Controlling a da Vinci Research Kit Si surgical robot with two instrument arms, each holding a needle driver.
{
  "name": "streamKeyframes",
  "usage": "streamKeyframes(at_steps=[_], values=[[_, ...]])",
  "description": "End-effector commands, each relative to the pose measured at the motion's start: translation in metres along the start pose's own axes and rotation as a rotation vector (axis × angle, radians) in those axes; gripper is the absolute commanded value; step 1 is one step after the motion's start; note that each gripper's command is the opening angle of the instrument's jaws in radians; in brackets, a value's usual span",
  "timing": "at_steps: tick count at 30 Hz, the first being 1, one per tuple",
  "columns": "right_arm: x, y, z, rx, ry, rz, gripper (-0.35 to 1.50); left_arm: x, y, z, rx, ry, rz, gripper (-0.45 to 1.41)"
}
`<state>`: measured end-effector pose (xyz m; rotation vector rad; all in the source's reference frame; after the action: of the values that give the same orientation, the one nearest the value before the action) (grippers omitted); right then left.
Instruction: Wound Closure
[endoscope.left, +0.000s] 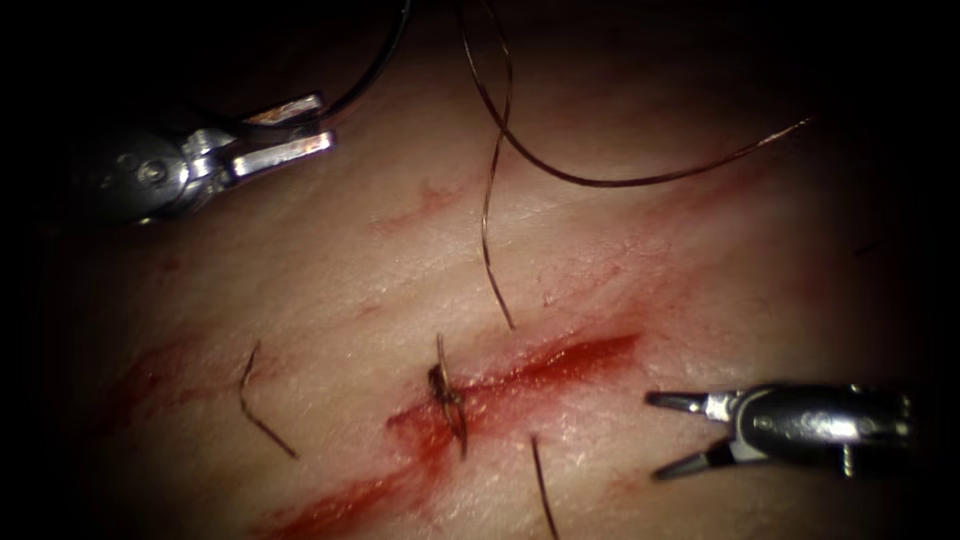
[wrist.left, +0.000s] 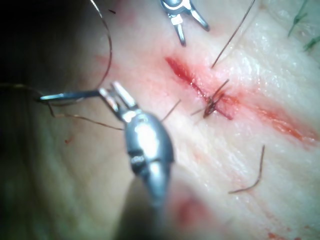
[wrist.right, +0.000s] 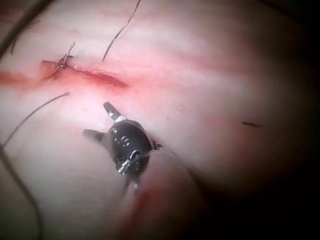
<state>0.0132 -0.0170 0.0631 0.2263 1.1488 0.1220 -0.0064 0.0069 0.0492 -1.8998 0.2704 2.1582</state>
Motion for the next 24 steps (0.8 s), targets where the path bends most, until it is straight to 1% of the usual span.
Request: streamKeyframes(at_steps=[1,9,24], values=[[0.0001,-0.0003,0.0022,0.006,0.009,-0.012,1.36,-0.0006,0.0002,0.0005,-0.001,0.001,0.000,-0.45],[0.0008,-0.0002,0.0057,0.016,0.020,-0.017,1.36,-0.0005,0.0002,0.0005,-0.001,0.001,-0.001,-0.45],[0.0011,-0.0016,0.0101,0.040,0.033,-0.033,1.33,-0.0005,0.0002,0.0005,-0.001,0.001,-0.001,-0.45]])
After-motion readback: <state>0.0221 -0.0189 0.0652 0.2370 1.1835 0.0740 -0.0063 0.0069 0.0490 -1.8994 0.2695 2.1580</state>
